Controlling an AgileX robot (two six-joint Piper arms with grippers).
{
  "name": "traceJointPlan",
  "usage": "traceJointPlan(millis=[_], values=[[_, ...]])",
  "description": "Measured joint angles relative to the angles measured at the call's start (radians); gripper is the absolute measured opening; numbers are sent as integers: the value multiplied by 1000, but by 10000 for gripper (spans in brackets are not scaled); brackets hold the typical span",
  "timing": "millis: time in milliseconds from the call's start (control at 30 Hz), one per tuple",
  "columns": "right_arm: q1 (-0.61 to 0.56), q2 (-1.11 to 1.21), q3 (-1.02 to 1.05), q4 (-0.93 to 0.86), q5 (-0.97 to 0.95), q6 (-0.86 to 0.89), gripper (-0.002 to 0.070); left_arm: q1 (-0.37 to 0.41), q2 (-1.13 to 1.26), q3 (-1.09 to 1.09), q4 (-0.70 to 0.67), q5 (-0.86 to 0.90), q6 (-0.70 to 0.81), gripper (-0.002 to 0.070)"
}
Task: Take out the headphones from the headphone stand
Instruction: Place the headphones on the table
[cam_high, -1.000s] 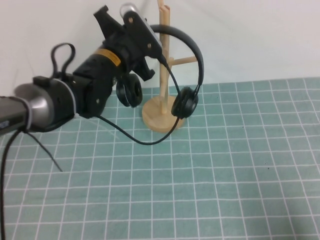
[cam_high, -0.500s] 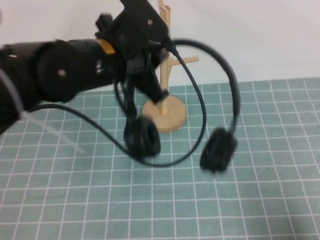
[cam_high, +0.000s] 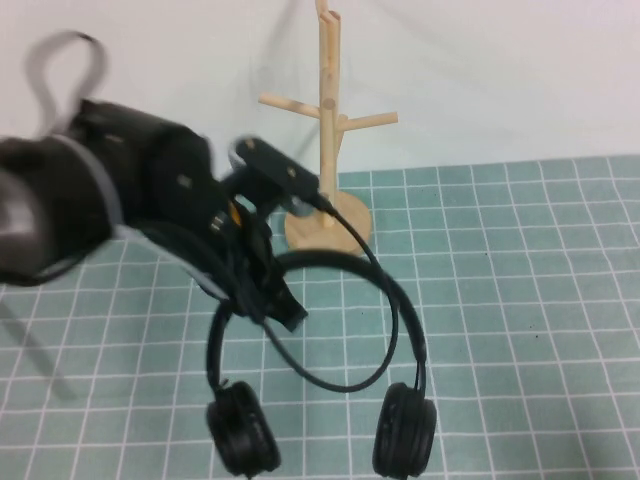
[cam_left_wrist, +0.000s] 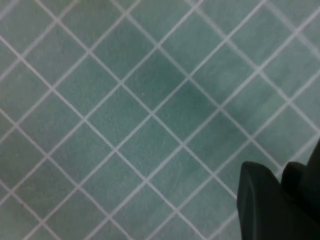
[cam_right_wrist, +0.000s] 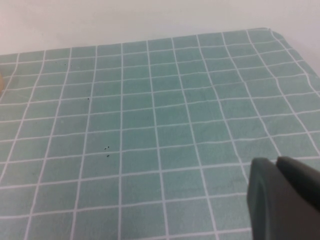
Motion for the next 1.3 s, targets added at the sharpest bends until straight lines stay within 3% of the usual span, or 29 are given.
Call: traceJointPlan(millis=[333,633,800,900,1133,1300], values=[[0,0,0,0,0,0,-8,2,267,0,24,-104,-42,52],[0,0,0,0,0,0,-8,54,370,-2,37,-193,-122,52],[0,0,0,0,0,0,-8,63,405,-4,39,-219,-72,68],[0,0,0,0,0,0,-8,63,409,-6,37,-220,-64,149],[0,0,0,0,0,0,-8,63,371,-7,43,-214,-86,456],[0,0,0,0,0,0,-8,40,202,26,64,-204,-109,477]])
